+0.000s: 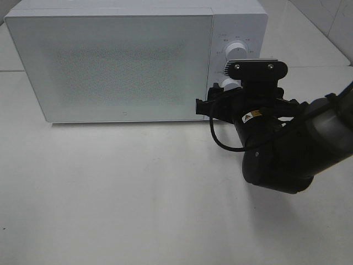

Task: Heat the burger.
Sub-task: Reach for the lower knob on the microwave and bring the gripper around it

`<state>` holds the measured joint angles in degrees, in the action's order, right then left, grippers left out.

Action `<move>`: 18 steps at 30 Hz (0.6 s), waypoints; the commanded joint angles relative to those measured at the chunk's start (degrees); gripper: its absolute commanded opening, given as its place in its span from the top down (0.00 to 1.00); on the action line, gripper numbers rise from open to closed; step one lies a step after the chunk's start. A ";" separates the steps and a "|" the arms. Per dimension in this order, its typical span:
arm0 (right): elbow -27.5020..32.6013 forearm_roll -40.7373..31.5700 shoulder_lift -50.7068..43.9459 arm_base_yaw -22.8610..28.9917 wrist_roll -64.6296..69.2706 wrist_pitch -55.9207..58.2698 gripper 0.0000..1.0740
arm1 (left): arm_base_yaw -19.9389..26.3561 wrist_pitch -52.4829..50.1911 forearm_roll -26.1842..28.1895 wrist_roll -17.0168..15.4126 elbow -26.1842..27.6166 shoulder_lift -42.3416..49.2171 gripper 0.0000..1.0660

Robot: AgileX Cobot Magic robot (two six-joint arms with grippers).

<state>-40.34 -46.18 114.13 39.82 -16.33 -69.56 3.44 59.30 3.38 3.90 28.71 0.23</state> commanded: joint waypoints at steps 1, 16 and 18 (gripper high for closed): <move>-2.29 0.74 1.26 -0.52 -0.40 -2.81 0.29 | -0.46 -0.34 0.06 -0.29 -0.23 1.43 0.08; -6.07 2.06 5.27 -2.46 -0.46 -0.86 0.29 | -0.46 -0.34 0.06 -0.34 -0.23 1.43 0.08; -6.07 2.12 5.27 -2.46 -0.46 -1.03 0.30 | -0.46 -0.34 0.06 -0.34 -0.23 1.43 0.08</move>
<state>-45.95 -44.75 119.40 37.70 -16.33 -69.56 3.44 59.30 3.38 3.90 28.71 0.23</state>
